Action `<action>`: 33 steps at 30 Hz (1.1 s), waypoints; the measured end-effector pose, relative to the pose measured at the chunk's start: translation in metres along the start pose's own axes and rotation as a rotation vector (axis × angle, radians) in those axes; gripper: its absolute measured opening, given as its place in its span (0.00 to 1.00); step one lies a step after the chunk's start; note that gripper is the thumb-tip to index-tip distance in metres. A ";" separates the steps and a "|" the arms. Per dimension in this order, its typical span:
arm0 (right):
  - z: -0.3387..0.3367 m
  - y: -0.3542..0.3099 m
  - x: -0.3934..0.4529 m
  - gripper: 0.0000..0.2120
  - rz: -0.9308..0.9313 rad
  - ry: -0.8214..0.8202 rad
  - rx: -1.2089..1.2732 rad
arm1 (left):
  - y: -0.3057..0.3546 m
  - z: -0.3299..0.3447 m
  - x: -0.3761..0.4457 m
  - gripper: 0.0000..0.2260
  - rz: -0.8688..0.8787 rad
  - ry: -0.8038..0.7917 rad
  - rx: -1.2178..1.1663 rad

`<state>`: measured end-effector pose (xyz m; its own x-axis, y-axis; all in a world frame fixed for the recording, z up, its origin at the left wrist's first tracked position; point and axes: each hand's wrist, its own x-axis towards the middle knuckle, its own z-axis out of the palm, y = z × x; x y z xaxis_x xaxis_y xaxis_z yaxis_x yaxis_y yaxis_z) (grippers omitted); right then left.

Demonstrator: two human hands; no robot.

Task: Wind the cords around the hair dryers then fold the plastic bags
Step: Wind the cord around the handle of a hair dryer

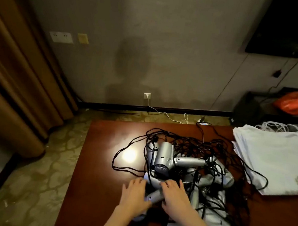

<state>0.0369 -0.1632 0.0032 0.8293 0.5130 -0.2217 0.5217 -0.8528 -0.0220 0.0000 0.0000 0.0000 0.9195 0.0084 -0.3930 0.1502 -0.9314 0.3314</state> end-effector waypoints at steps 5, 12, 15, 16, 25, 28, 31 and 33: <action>-0.001 0.021 0.008 0.22 0.010 -0.174 -0.133 | 0.024 0.018 0.013 0.27 0.089 -0.078 0.045; -0.022 0.033 0.012 0.19 -0.195 -0.104 0.021 | 0.020 0.038 0.013 0.21 0.034 -0.042 -0.152; -0.034 0.035 0.012 0.19 -0.238 0.005 0.094 | 0.015 0.034 0.012 0.19 0.050 0.041 -0.239; -0.038 0.037 0.012 0.18 -0.225 0.038 0.133 | 0.015 0.030 0.011 0.20 0.058 0.060 -0.275; -0.089 0.101 0.020 0.09 0.081 0.114 1.164 | 0.040 -0.009 0.025 0.12 0.089 0.238 -0.447; -0.091 0.107 0.035 0.14 0.067 0.114 1.382 | 0.057 -0.013 0.038 0.14 0.103 0.272 -0.428; -0.085 0.112 0.049 0.08 -0.002 0.191 1.295 | 0.063 -0.012 0.052 0.14 0.088 0.319 -0.392; -0.079 0.115 0.057 0.05 -0.030 0.213 1.277 | 0.065 -0.012 0.058 0.13 0.084 0.354 -0.335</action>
<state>0.1598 -0.2244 0.0652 0.8975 0.4383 -0.0491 0.0789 -0.2691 -0.9599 0.0676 -0.0562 0.0088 0.9917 0.1151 -0.0569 0.1251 -0.7662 0.6303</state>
